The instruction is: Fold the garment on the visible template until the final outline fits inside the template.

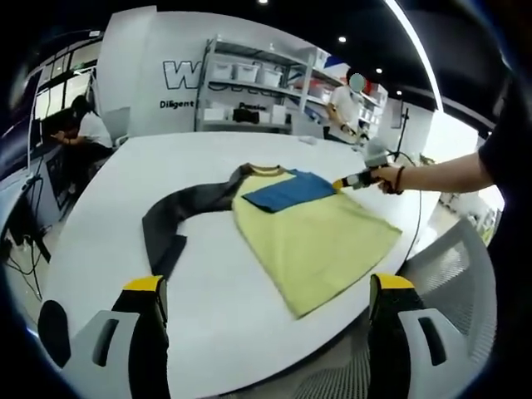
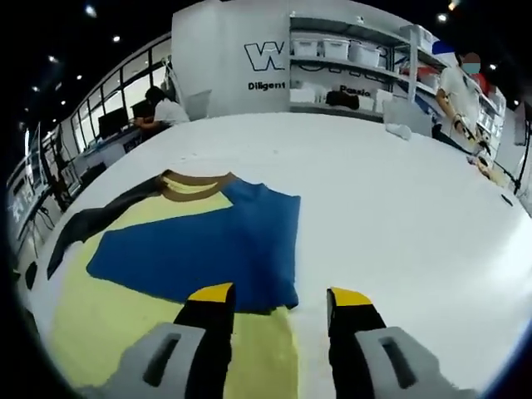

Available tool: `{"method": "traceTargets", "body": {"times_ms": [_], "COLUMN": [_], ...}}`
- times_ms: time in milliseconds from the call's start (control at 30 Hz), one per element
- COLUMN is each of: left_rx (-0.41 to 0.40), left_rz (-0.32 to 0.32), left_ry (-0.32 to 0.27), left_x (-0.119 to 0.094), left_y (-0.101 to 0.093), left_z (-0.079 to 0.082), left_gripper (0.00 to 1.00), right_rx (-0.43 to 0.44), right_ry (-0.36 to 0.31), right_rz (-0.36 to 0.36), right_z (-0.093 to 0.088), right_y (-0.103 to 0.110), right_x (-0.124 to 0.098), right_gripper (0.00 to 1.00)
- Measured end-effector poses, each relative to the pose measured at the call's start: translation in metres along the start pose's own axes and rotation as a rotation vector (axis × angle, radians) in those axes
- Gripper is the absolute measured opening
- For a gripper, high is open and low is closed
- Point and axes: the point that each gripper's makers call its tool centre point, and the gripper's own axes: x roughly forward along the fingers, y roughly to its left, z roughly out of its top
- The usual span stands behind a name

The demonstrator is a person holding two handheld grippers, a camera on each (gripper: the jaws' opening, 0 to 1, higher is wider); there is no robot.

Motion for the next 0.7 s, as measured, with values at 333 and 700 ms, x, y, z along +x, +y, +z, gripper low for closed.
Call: {"method": "traceTargets", "body": {"times_ms": [333, 700], "left_rx": [0.001, 0.011], "left_rz": [0.004, -0.001], "left_ry": [-0.009, -0.005], "left_x": [-0.001, -0.001], "left_y": [0.001, 0.000], "left_z": [0.002, 0.001], "left_gripper": [0.97, 0.98], "right_rx": [-0.018, -0.035], "right_ry": [-0.055, -0.112], "right_rz": [0.097, 0.249], "right_z": [0.009, 0.015], "right_y": [0.029, 0.077], "right_x": [-0.022, -0.064], "right_gripper": [0.73, 0.97]}}
